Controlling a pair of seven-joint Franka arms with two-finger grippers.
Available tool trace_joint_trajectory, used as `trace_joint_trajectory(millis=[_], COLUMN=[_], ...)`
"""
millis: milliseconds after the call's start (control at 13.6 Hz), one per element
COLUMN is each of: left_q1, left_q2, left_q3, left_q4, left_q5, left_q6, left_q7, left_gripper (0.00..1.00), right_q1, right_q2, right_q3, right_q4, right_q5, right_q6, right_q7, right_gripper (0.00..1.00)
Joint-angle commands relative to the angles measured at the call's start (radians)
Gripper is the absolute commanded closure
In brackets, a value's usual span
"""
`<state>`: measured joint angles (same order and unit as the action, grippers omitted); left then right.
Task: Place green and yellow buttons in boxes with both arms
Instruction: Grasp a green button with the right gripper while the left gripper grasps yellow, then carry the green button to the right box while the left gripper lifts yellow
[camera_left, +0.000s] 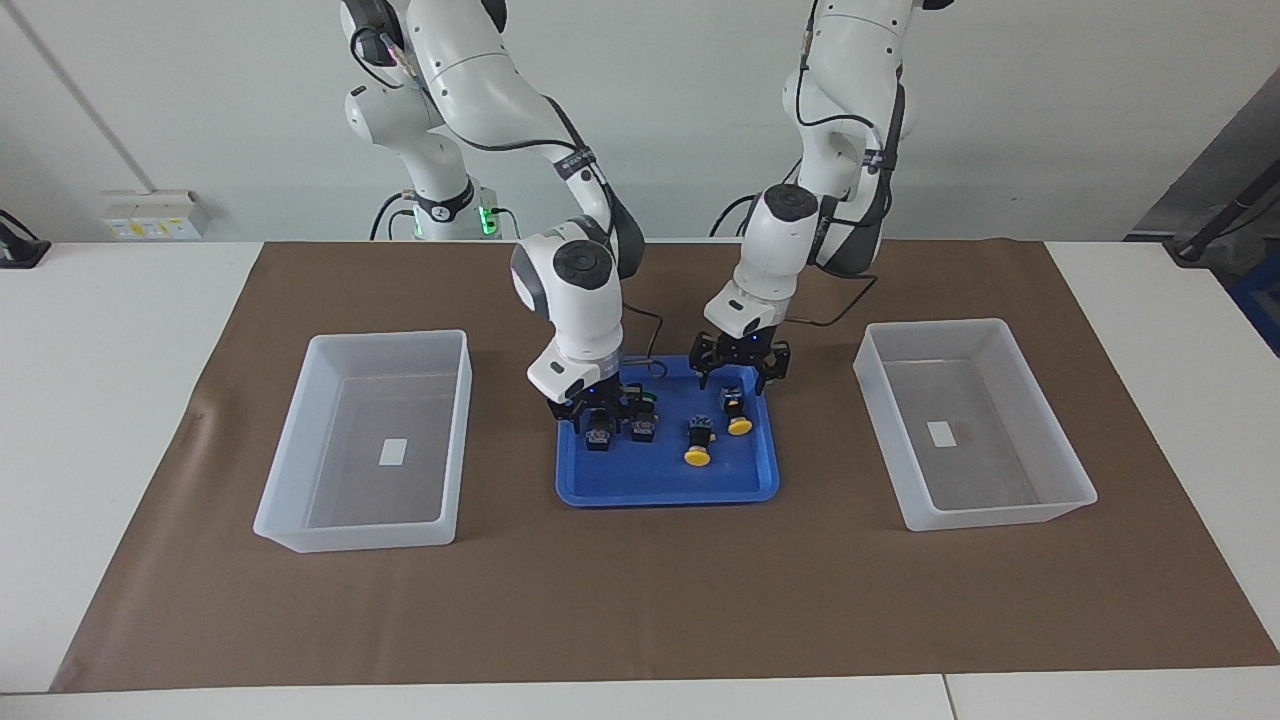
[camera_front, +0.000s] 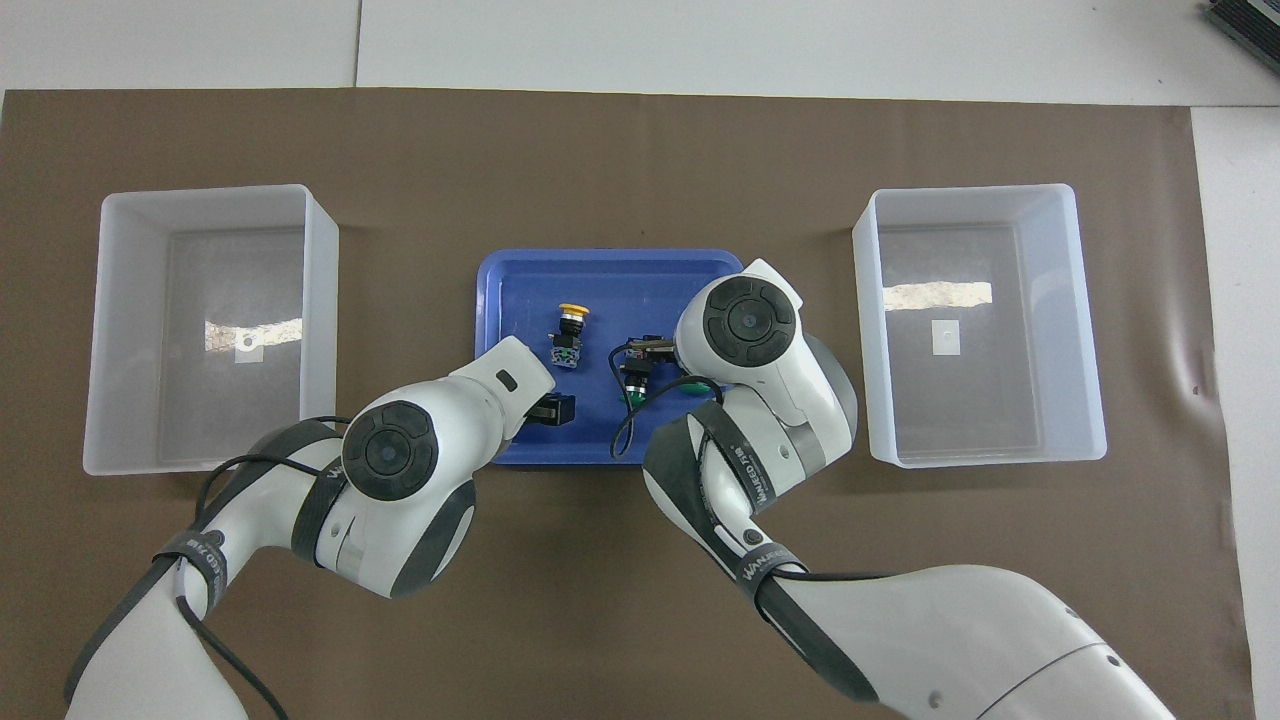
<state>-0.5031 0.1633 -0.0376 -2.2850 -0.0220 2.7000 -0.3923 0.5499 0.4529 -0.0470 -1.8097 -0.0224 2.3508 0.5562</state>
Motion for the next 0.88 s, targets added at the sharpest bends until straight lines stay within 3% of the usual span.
trace_joint_trajectory(millis=[0, 147, 294, 441, 515, 809], left_q1=[-0.02, -0.022, -0.022, -0.022, -0.022, -0.003], left_q2=[0.042, 0.042, 0.042, 0.042, 0.032, -0.077], left_q3=[0.013, 0.012, 0.013, 0.015, 0.015, 0.022], left_q4=[-0.001, -0.001, 0.001, 0.008, 0.013, 0.076], left_q5=[-0.007, -0.007, -0.007, -0.007, -0.007, -0.007], left_q6=[0.049, 0.047, 0.044, 0.034, 0.032, -0.129], left_q7=[-0.029, -0.065, -0.069, -0.071, -0.069, -0.068], left_gripper=[0.02, 0.21, 0.41, 0.85, 1.0, 1.0], right_q1=[-0.005, -0.008, -0.043, -0.096, -0.123, -0.298], right_q2=[0.007, 0.003, -0.051, -0.124, -0.163, -0.223], right_q3=[0.004, 0.003, 0.001, 0.001, -0.004, -0.004], right_q4=[0.001, 0.036, 0.1, 0.131, 0.131, 0.113], right_q5=[-0.005, 0.002, 0.004, 0.003, 0.001, 0.002], right_q6=[0.016, -0.046, -0.173, -0.252, -0.271, -0.332], right_q7=[0.018, 0.019, 0.011, -0.004, -0.036, -0.333], right_gripper=[1.0, 1.0, 1.0, 1.0, 1.0, 1.0])
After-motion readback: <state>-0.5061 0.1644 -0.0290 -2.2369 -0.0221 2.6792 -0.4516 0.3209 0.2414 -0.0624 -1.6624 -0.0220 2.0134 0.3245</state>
